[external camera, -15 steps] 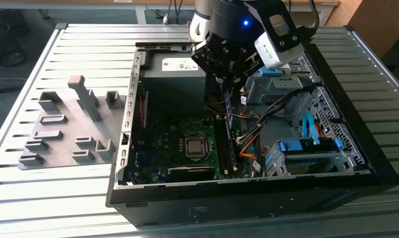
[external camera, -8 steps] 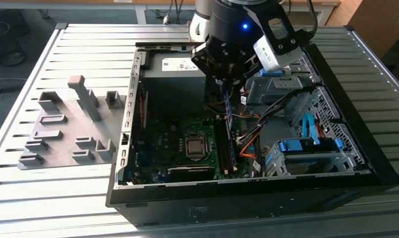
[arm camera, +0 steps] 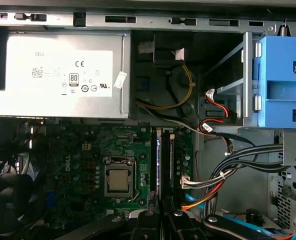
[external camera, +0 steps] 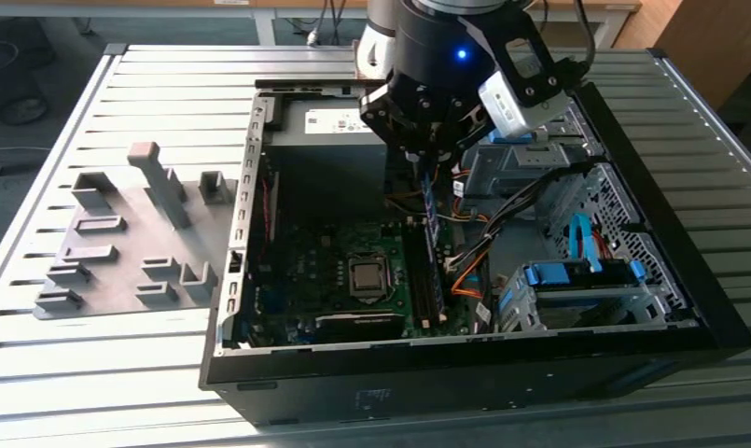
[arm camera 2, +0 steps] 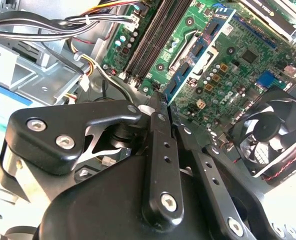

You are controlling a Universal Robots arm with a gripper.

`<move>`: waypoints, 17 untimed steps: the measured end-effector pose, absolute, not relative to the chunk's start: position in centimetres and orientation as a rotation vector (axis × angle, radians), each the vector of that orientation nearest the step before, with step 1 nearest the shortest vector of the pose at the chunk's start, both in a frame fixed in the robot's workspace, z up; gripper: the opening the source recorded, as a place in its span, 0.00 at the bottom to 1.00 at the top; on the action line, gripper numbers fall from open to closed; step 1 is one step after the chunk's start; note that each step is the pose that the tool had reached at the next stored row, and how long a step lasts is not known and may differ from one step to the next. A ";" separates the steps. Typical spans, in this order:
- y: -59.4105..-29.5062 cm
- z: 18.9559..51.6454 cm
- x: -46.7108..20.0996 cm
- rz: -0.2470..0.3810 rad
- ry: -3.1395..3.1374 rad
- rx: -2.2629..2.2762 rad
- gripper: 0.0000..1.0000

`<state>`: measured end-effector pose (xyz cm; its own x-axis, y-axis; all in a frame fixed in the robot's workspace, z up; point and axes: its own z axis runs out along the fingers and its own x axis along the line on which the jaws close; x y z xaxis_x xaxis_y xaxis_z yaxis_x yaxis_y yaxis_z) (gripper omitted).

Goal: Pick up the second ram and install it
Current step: 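Insert the second ram into the second slot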

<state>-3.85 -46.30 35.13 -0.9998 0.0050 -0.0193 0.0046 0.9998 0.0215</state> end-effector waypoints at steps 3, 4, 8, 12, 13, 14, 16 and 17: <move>-46.3 35.0 -3.8 0.034 3.122 0.007 0.14; -46.3 35.0 -3.8 0.034 3.122 0.007 0.14; -46.3 34.7 -3.8 0.033 3.122 0.007 0.14; -46.3 34.5 -3.8 0.034 3.122 0.007 0.14; -46.3 34.4 -3.8 0.034 3.122 0.007 0.14; -46.3 34.3 -3.8 0.033 3.122 0.007 0.14; -46.3 34.2 -3.8 0.034 3.122 0.007 0.14; -46.3 34.1 -3.8 0.033 3.122 0.007 0.14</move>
<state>-3.85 -46.31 34.12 -0.9998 0.0049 -0.0193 0.0045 0.9998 0.0215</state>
